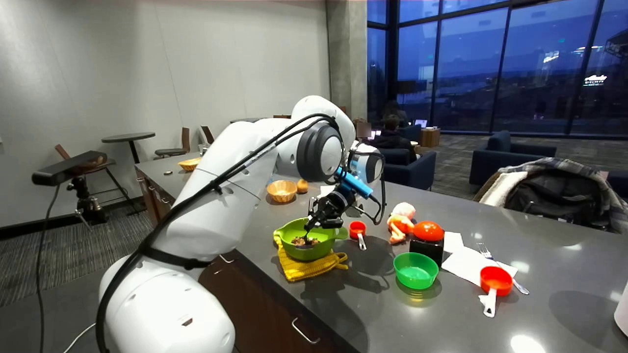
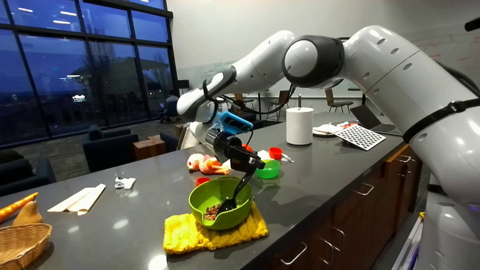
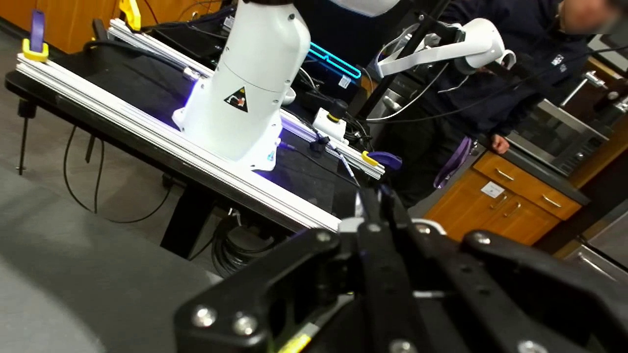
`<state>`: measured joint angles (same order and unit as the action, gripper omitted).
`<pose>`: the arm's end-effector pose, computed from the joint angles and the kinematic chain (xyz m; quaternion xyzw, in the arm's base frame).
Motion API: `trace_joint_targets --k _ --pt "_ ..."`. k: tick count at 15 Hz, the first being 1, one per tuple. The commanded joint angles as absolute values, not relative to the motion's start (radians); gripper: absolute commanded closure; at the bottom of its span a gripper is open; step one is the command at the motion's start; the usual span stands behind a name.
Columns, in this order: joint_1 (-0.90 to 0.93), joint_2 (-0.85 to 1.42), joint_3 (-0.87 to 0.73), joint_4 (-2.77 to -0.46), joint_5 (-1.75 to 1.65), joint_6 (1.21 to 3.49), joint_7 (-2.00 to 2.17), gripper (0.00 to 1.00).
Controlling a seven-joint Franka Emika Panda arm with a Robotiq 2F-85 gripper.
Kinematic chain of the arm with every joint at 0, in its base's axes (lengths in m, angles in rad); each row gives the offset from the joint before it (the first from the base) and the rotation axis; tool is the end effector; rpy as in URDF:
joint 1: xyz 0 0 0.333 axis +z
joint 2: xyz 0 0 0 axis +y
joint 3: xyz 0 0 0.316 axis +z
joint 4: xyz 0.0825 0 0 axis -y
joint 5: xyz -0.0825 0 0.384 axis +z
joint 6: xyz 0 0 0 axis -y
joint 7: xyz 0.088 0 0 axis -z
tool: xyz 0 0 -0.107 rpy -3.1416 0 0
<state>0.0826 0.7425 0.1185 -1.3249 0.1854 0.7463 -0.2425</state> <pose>0.5576 0.1247 0.2941 -0.7583 -0.1992 0.6036 0.1447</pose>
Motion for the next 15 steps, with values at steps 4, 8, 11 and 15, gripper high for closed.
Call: trace_joint_targets --k 4,8,11,15 --pt "0.048 0.669 0.081 -1.424 0.188 0.783 -0.203 0.99" --pt "0.036 0.659 0.069 -1.421 0.181 0.789 -0.197 0.99" --pt "0.033 0.652 0.064 -1.410 0.173 0.798 -0.195 0.99" --pt "0.030 0.641 0.063 -1.403 0.164 0.806 -0.194 0.99"
